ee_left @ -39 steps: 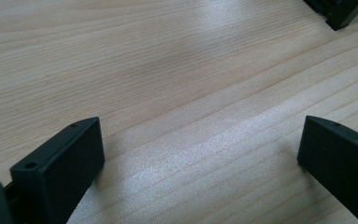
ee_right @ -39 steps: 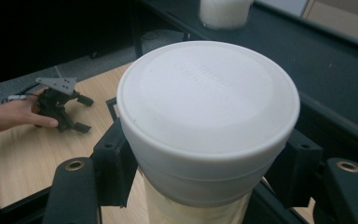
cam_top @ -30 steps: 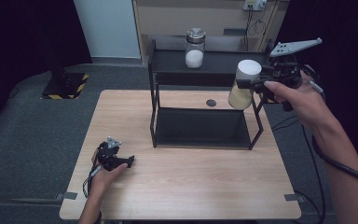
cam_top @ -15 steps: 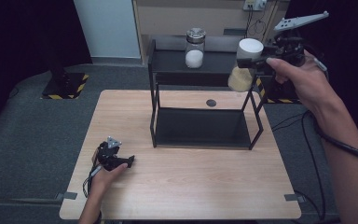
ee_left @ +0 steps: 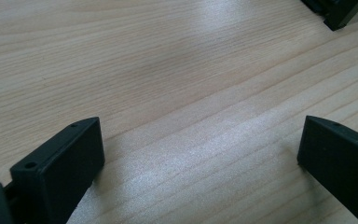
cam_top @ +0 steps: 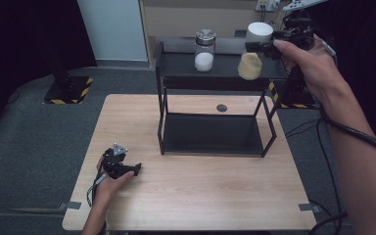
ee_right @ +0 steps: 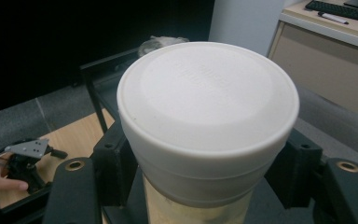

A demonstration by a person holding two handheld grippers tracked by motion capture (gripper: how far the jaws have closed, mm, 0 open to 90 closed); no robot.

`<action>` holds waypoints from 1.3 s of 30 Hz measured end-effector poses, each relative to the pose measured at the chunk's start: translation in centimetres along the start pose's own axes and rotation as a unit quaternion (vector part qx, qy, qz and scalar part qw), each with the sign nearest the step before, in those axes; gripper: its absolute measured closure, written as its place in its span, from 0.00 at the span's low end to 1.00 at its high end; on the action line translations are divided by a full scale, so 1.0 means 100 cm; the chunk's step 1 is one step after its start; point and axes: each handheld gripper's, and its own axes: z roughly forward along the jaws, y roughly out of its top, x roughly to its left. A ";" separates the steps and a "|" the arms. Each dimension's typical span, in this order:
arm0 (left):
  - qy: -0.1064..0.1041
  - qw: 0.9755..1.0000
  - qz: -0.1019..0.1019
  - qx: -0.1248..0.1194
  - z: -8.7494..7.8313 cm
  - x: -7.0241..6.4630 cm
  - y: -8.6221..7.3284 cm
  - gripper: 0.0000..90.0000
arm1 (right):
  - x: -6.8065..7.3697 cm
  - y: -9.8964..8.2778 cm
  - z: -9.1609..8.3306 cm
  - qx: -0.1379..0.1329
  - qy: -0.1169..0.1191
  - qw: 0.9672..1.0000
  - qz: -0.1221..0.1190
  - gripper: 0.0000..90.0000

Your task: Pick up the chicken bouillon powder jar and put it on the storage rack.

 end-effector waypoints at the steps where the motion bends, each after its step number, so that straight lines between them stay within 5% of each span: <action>1: 0.000 1.000 0.000 0.000 0.000 0.000 0.000 0.00 | -0.002 0.001 0.002 0.000 -0.002 1.000 0.002 0.39; 18: -0.005 1.000 0.003 0.000 0.003 0.002 0.002 0.00 | -0.019 0.005 0.031 0.006 -0.013 1.000 0.012 0.39; 39: -0.009 1.000 0.007 0.000 0.004 0.003 0.004 0.00 | -0.031 0.000 0.046 0.014 -0.012 1.000 0.022 0.39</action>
